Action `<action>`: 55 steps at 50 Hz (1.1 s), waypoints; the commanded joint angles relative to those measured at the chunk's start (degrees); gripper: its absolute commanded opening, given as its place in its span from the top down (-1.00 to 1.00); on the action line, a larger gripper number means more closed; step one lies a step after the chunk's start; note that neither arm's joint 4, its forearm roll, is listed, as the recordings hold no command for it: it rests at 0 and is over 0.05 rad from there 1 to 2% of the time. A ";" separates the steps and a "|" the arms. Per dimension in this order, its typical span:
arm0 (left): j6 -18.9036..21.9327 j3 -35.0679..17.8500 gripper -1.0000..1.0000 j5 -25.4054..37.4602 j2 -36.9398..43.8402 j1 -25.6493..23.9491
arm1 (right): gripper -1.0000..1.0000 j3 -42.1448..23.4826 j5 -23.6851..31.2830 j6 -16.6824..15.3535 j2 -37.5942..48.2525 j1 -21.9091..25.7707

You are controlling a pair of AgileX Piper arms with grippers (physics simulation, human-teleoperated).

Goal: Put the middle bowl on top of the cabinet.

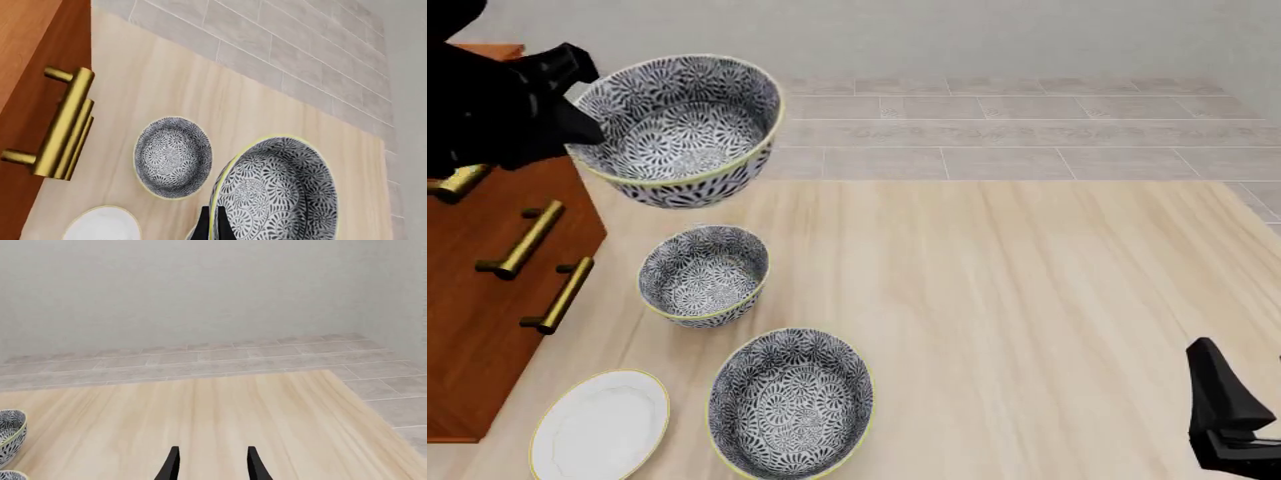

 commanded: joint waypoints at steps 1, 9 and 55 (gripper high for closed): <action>-0.79 -2.23 1.00 2.02 -1.28 2.89 | -1.00 -0.02 0.05 0.26 -0.13 -0.18; -0.20 -4.52 1.00 3.80 -2.15 5.81 | -1.00 -0.05 0.09 0.46 -0.12 -0.32; -1.77 -17.44 1.00 13.35 -1.85 25.64 | -1.00 0.02 -0.94 -0.68 1.38 0.23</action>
